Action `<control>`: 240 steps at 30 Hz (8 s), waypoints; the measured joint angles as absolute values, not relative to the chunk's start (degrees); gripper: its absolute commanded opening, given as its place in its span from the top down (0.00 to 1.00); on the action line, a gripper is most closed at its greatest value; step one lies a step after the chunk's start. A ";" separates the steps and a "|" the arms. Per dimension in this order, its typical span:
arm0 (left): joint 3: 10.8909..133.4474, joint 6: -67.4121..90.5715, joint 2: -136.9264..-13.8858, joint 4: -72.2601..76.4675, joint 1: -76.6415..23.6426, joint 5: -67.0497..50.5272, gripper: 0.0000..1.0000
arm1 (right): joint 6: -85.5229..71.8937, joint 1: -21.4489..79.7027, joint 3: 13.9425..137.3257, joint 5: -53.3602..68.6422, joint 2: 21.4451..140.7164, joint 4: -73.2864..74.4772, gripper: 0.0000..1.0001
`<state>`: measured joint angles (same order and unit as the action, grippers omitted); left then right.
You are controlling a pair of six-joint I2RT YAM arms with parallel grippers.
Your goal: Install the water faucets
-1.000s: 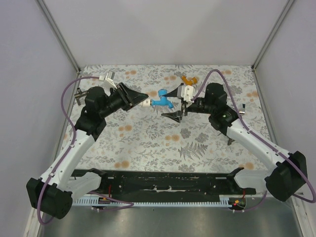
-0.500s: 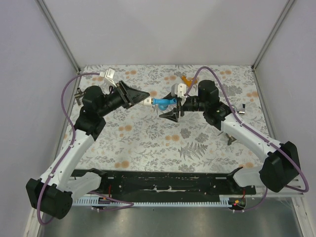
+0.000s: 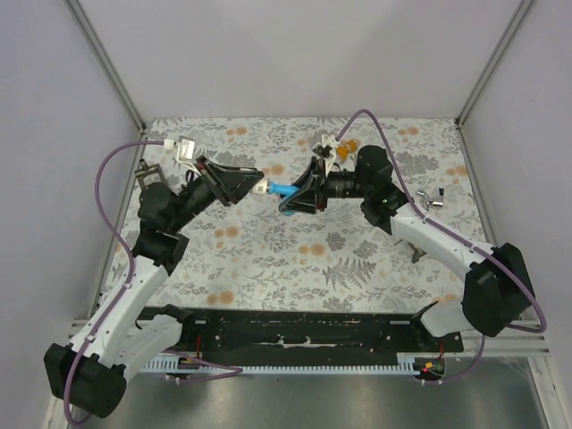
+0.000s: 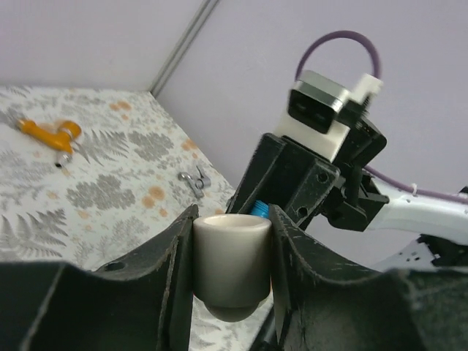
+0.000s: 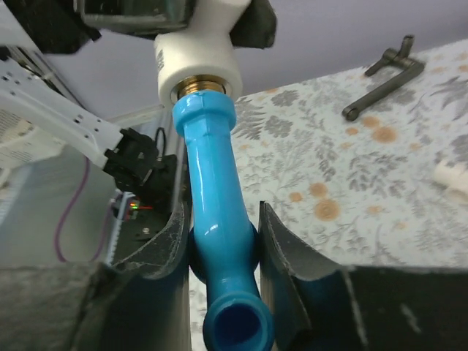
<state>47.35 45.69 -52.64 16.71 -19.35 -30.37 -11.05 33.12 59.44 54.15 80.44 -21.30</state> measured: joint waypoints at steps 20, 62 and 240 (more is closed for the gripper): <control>42.57 44.05 -48.62 19.16 -19.92 -18.11 0.98 | -20.82 31.59 60.62 46.19 77.17 -14.55 0.18; 53.95 60.71 -54.61 -0.84 -19.03 -12.51 0.98 | -7.31 36.82 42.11 22.72 77.67 -49.78 0.02; 65.49 55.66 -61.52 -20.97 -18.79 -13.85 0.98 | 62.70 46.57 42.59 14.92 75.31 -42.70 0.02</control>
<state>65.49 55.66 -61.52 -20.97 -18.79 -13.85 62.70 46.57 42.59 14.92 75.31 -42.70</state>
